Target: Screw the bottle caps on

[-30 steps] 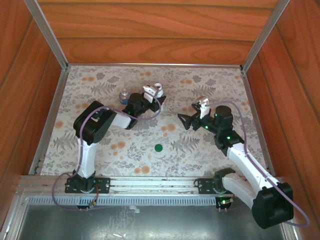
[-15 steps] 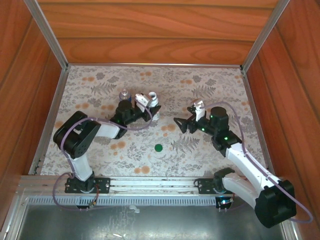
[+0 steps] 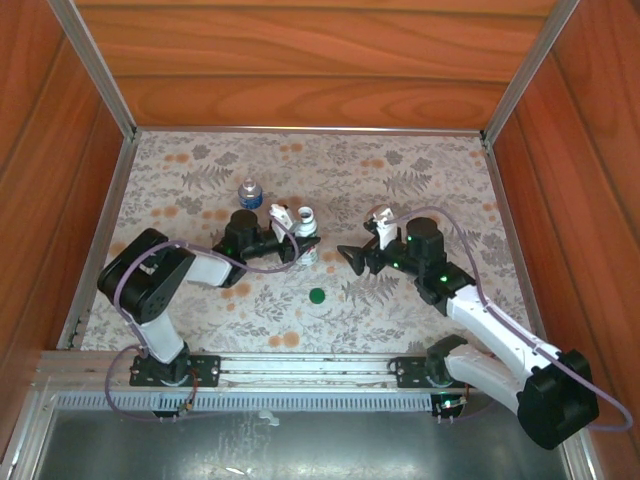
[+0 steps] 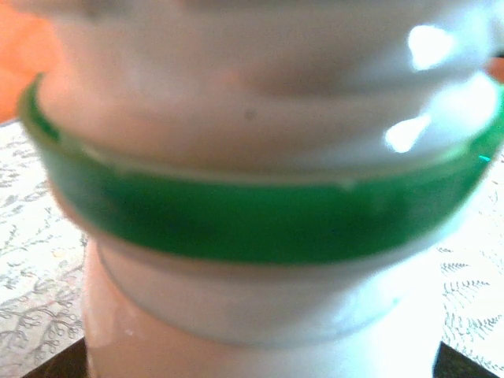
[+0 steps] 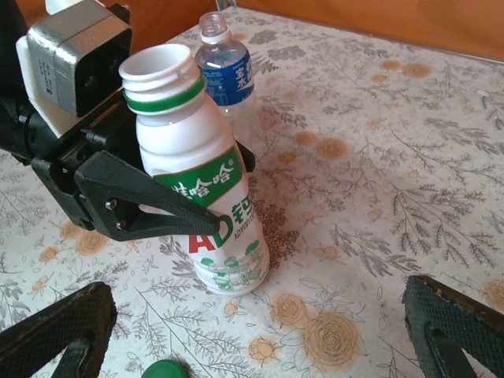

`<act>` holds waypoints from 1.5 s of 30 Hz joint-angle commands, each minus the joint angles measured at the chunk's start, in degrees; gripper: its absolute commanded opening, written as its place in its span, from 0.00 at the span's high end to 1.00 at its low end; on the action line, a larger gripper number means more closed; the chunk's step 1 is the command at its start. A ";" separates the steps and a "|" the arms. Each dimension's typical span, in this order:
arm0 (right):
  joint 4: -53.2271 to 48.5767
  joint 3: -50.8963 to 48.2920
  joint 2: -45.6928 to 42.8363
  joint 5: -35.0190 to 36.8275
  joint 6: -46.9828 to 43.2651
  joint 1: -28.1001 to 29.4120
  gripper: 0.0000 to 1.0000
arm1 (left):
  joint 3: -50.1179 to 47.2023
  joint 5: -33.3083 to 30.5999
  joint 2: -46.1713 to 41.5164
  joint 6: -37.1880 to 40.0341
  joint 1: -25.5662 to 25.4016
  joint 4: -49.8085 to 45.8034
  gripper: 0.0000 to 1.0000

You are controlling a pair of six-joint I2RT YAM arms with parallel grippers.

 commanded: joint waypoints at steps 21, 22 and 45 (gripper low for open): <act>-3.96 3.04 1.56 1.62 5.12 1.47 0.00 | 1.03 3.30 2.43 1.39 0.32 -0.04 0.21; -2.86 2.13 0.88 1.95 5.64 1.47 0.00 | 0.56 3.02 2.28 1.41 0.34 0.39 0.20; -1.50 -1.36 -0.93 1.11 8.36 1.56 0.00 | -5.17 -0.16 6.82 -5.05 -0.30 22.47 0.02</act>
